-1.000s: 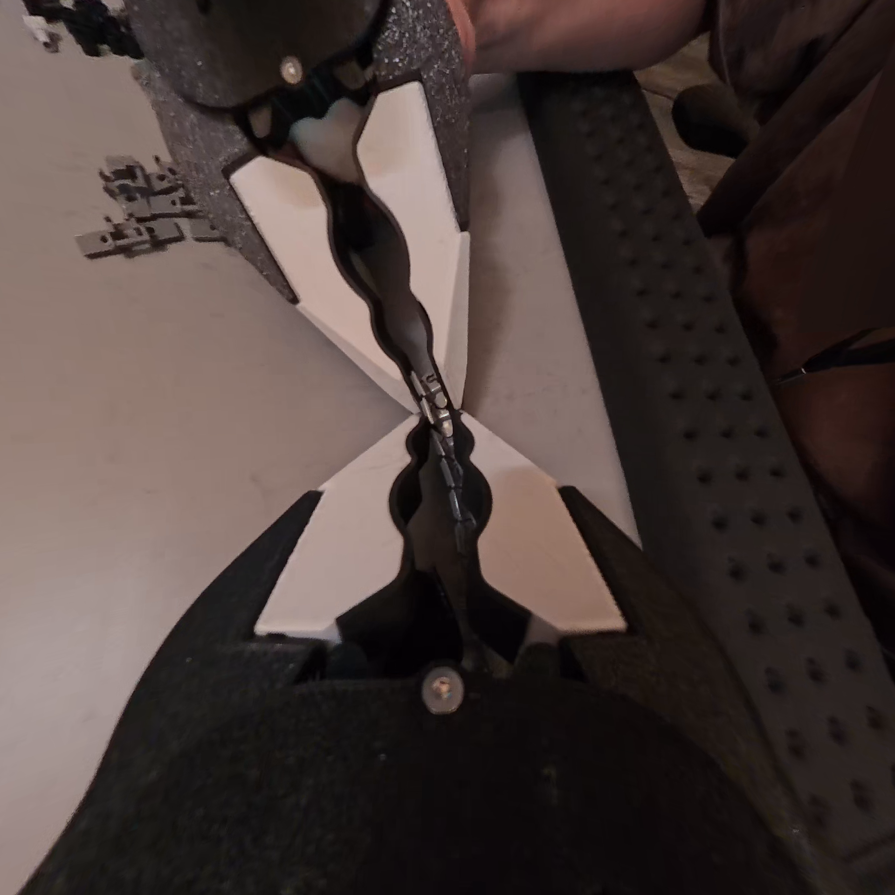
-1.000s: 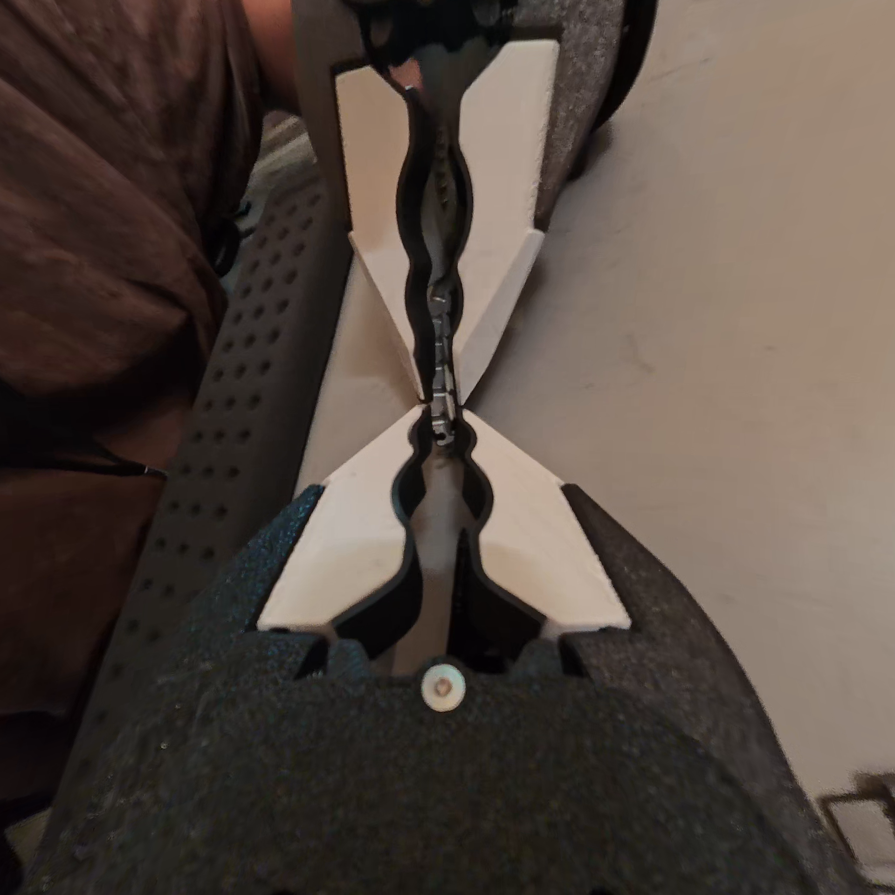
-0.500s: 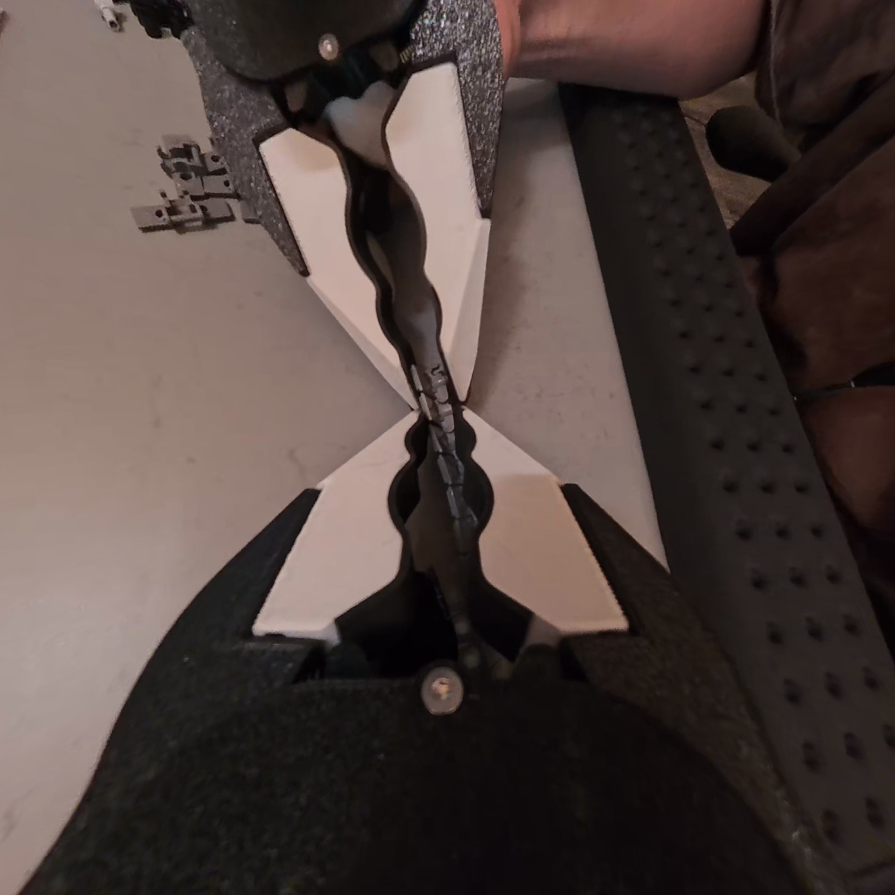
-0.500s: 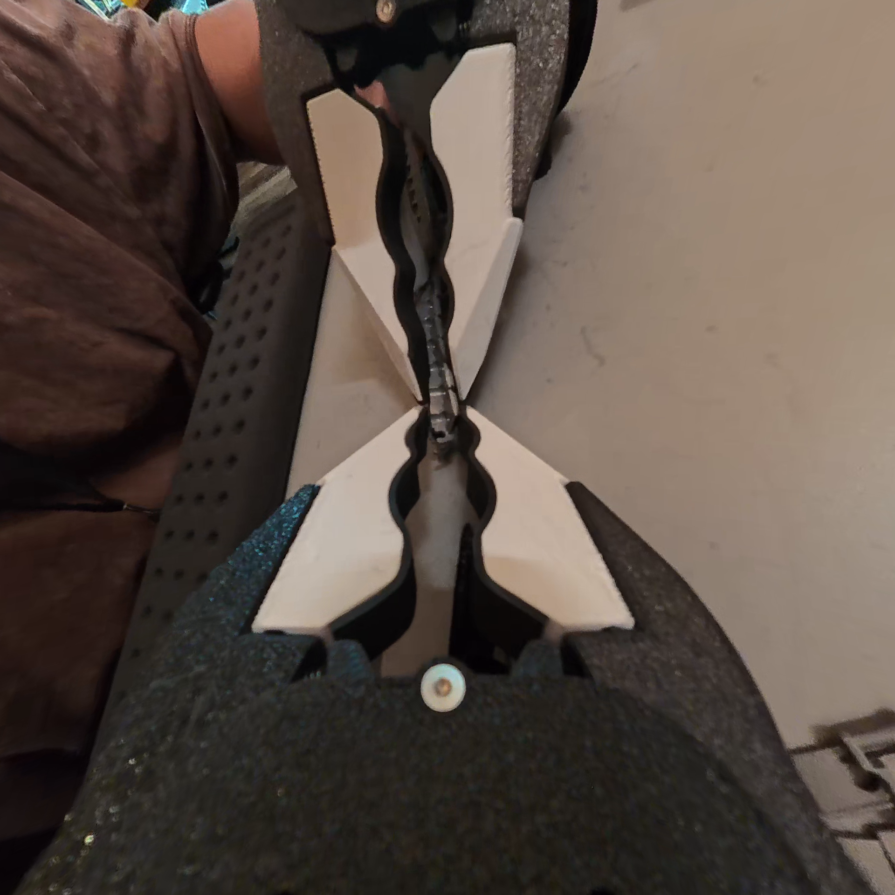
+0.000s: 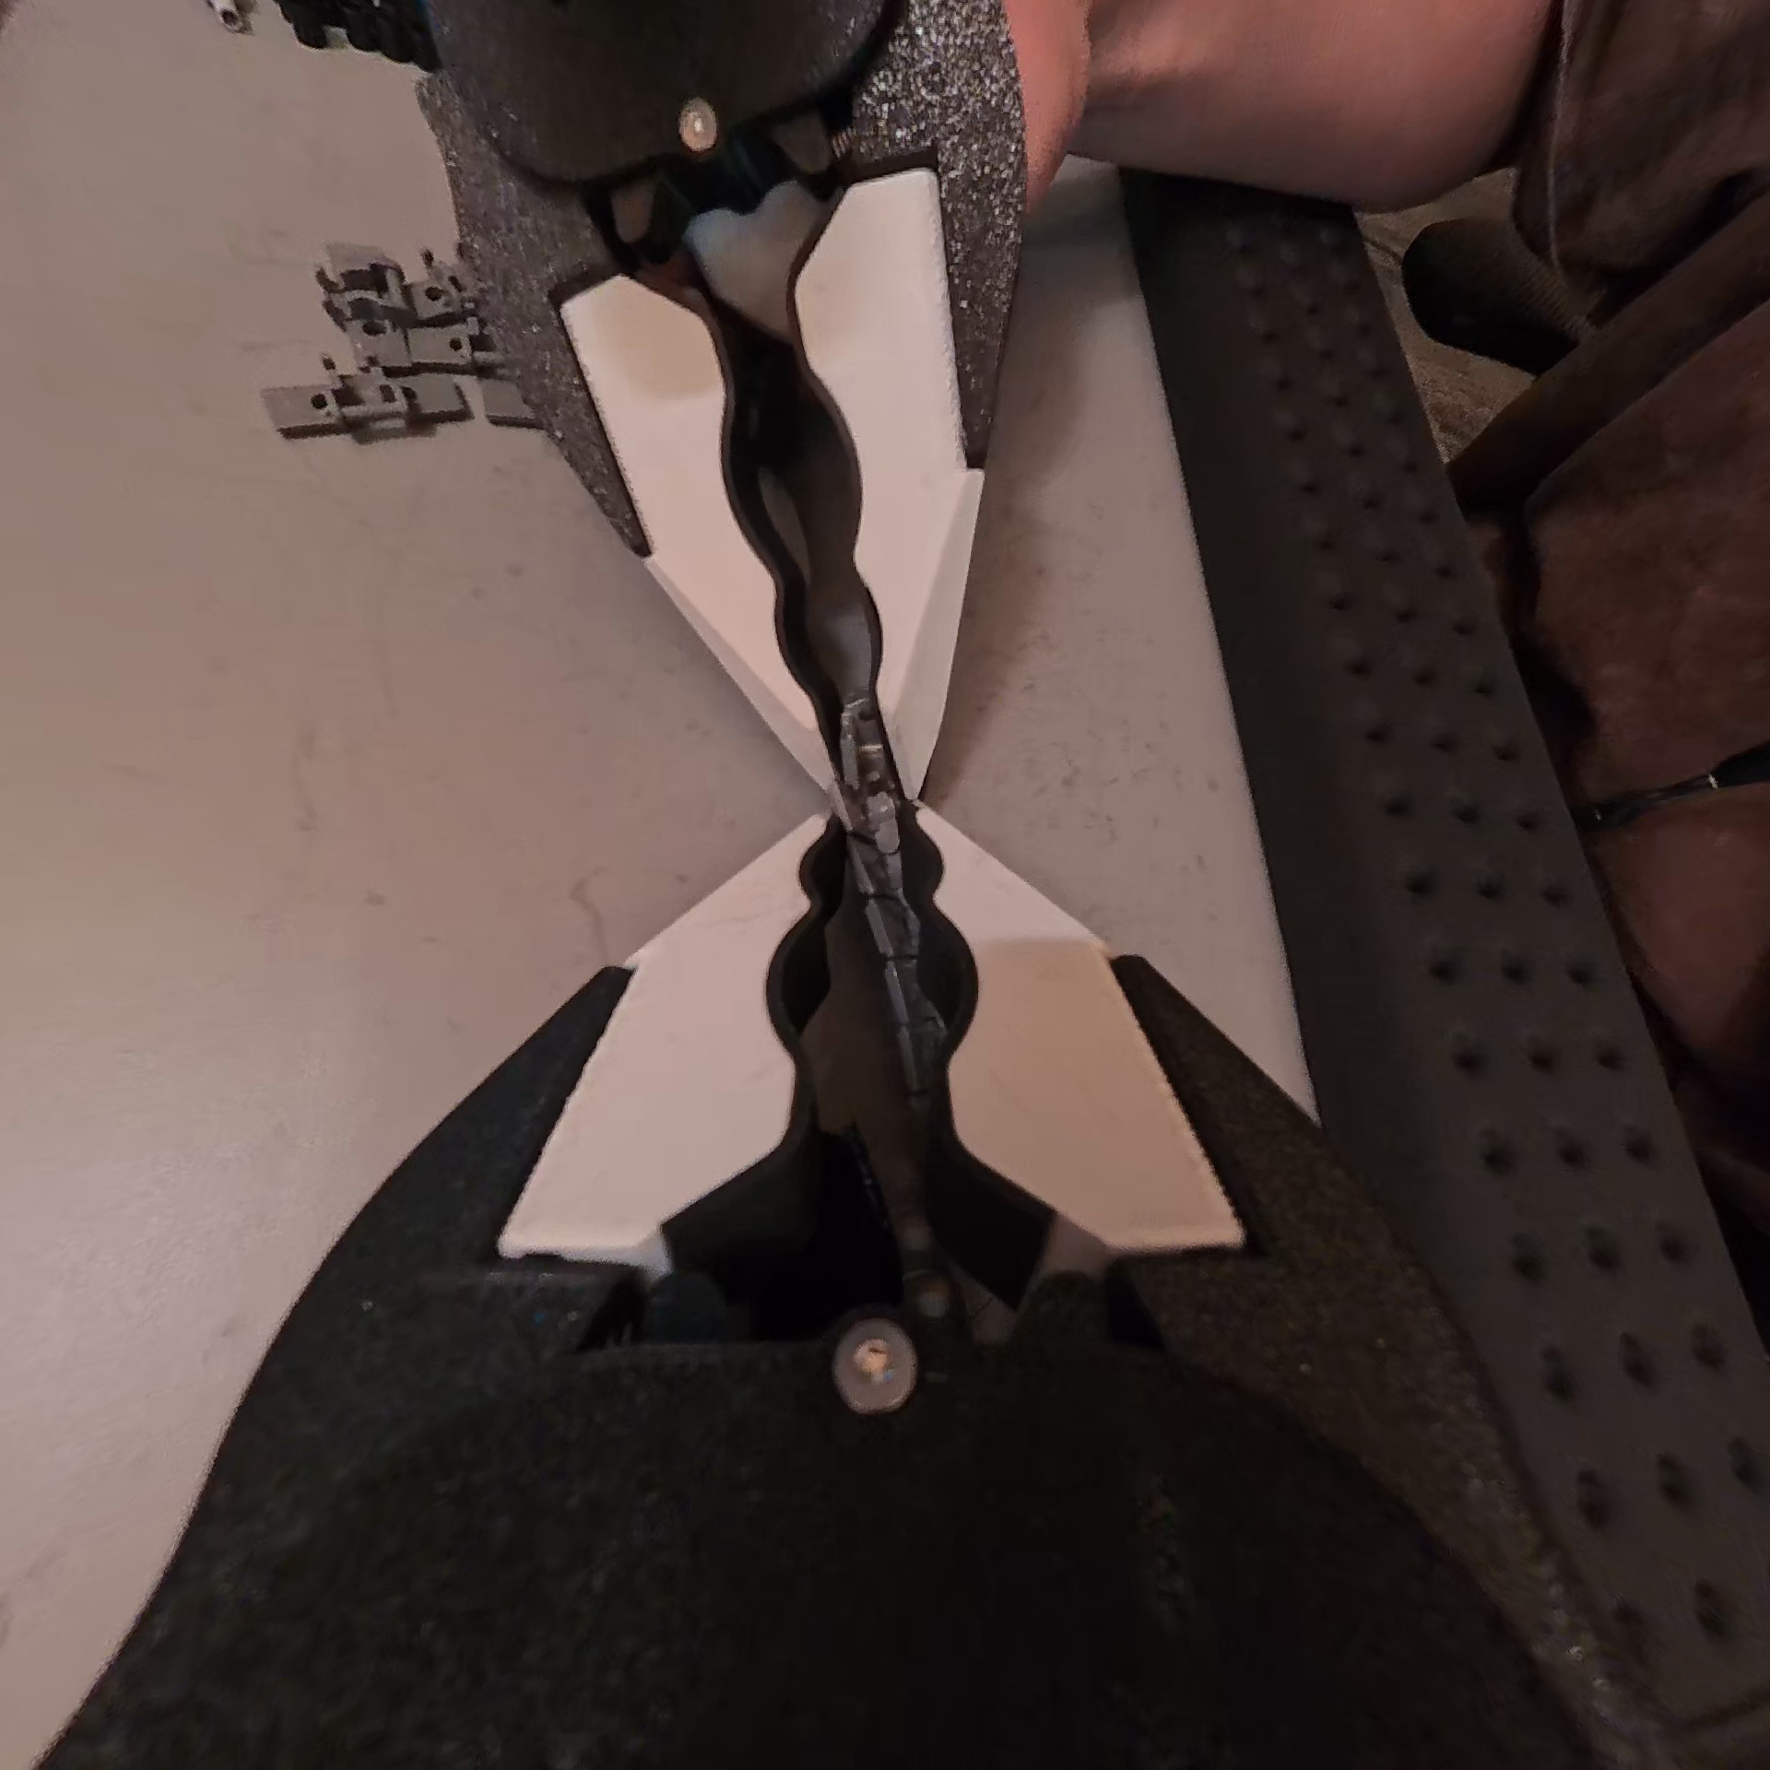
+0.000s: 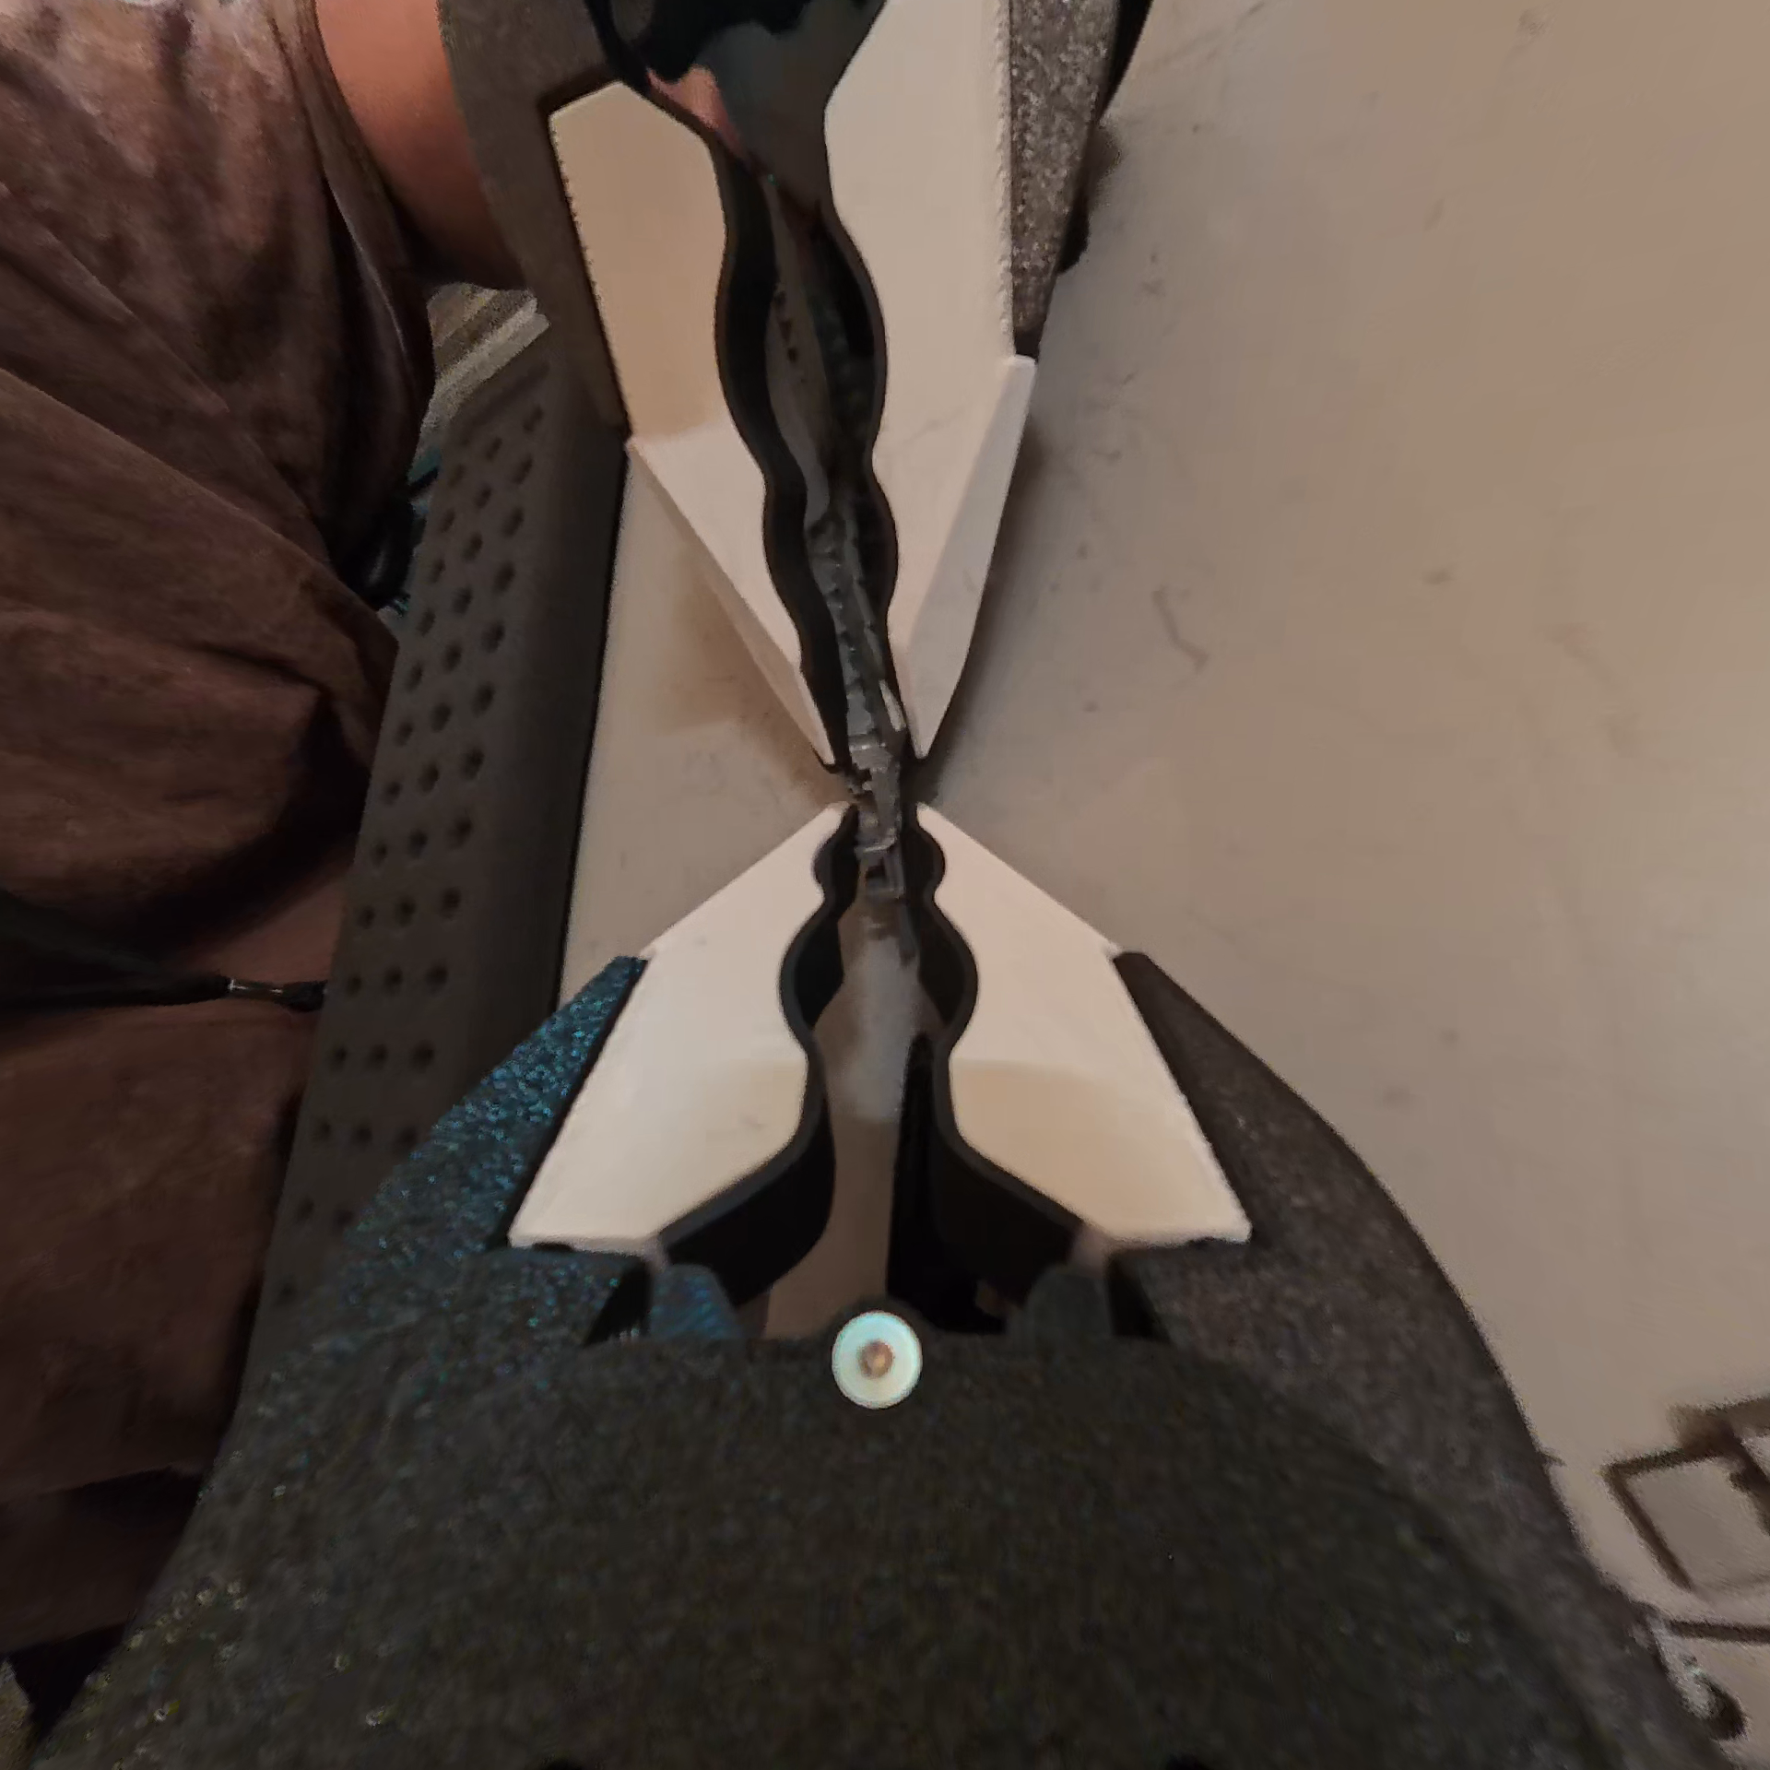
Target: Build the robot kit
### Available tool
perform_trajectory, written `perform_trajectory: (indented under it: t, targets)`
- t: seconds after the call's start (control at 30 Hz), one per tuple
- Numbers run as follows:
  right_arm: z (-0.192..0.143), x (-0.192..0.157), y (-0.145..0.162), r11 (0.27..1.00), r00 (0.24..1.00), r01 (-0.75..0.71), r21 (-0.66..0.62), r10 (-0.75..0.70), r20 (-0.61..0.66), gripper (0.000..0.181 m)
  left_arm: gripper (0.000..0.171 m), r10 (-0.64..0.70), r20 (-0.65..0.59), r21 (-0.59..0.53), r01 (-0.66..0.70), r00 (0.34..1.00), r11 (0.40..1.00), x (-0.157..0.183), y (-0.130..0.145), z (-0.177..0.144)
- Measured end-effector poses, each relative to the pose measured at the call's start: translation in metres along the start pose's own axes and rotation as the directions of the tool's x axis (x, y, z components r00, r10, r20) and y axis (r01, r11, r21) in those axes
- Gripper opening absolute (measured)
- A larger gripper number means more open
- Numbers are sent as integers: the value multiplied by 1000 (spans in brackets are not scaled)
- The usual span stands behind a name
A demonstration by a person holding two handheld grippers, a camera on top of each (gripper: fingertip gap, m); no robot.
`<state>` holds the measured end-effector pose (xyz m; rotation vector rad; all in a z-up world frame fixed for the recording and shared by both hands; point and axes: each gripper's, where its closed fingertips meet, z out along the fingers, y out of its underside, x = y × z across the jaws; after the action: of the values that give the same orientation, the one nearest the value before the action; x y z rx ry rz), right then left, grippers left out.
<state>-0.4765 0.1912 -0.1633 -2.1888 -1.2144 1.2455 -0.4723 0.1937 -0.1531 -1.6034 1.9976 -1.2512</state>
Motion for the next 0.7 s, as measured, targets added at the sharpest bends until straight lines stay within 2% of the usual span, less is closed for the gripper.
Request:
perform_trajectory:
  t: [0.23, 0.37, 0.53, 0.7]
  targets:
    - [-2, 2, 1, 1000, 1000, 13, -10, -13, -3, 13, 10, -10, -14, -1, 10, 1000, 1000, 1, 0, 0]
    - [-13, 6, 3, 1000, 998, 26, -9, -27, -60, 20, 10, -18, -21, -2, 18, 1000, 1000, 1, 0, 0]
    - [-29, 13, 7, 996, 977, 80, -41, -87, -195, 18, 10, -22, -25, -3, 22, 999, 1000, 1, 0, 1]
    - [-23, 19, 11, 991, 963, 81, -105, -105, -248, 20, 10, -26, -27, -3, 26, 999, 1000, 1, 0, 1]
